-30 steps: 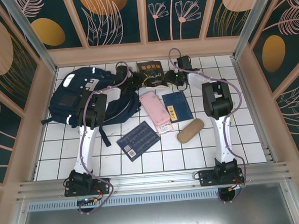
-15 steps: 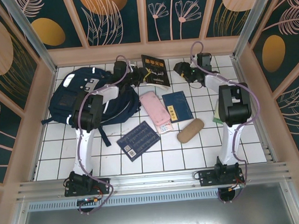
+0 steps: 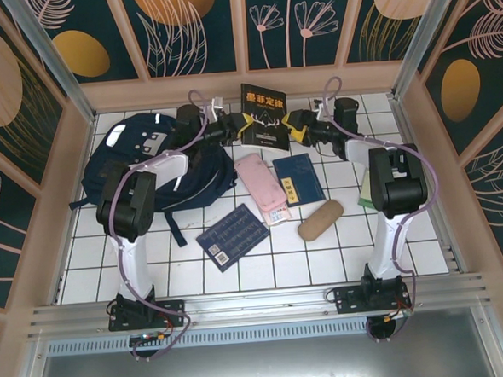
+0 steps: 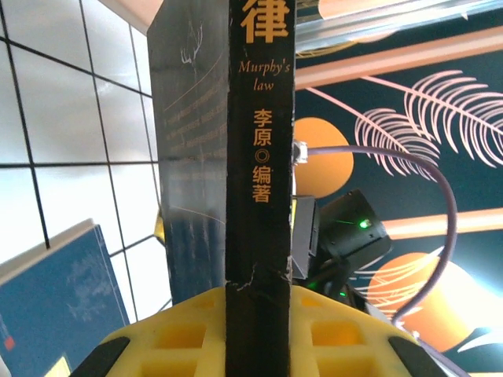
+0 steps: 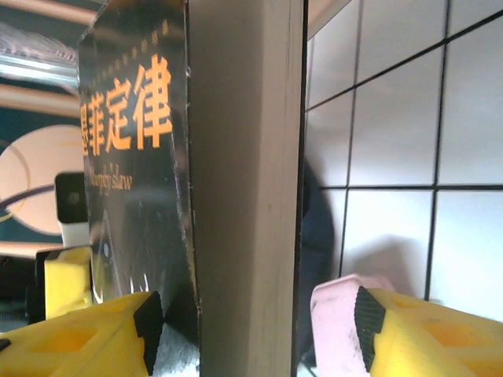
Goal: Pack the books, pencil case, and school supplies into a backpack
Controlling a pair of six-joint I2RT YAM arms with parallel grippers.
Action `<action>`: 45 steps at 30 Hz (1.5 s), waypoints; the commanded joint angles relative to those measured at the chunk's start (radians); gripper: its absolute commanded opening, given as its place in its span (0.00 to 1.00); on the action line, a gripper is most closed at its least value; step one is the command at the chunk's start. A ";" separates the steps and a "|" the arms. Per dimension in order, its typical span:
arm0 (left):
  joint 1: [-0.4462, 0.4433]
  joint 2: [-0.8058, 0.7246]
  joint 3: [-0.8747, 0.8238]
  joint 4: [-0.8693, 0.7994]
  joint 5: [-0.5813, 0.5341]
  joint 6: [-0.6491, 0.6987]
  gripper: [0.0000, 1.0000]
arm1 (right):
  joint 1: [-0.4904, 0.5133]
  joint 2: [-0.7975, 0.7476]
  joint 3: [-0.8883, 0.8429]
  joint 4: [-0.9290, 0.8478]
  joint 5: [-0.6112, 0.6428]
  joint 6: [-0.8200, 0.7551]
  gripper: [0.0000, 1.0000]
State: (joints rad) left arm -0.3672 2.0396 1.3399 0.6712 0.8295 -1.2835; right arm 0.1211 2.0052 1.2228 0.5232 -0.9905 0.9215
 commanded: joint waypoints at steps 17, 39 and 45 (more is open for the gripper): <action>-0.024 -0.164 -0.076 0.005 0.072 0.098 0.00 | 0.053 -0.172 -0.145 0.354 -0.126 0.248 0.30; -0.018 -0.165 0.178 -1.047 -0.480 0.807 0.52 | 0.119 -0.450 -0.172 -0.221 0.130 -0.095 0.00; -0.019 -0.168 0.158 -1.235 -0.806 0.887 0.56 | 0.127 -0.493 -0.196 -0.278 0.138 -0.153 0.00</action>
State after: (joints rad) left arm -0.3889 1.8862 1.5043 -0.3855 0.2554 -0.4915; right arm 0.2424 1.5856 1.0180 0.2321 -0.8543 0.8341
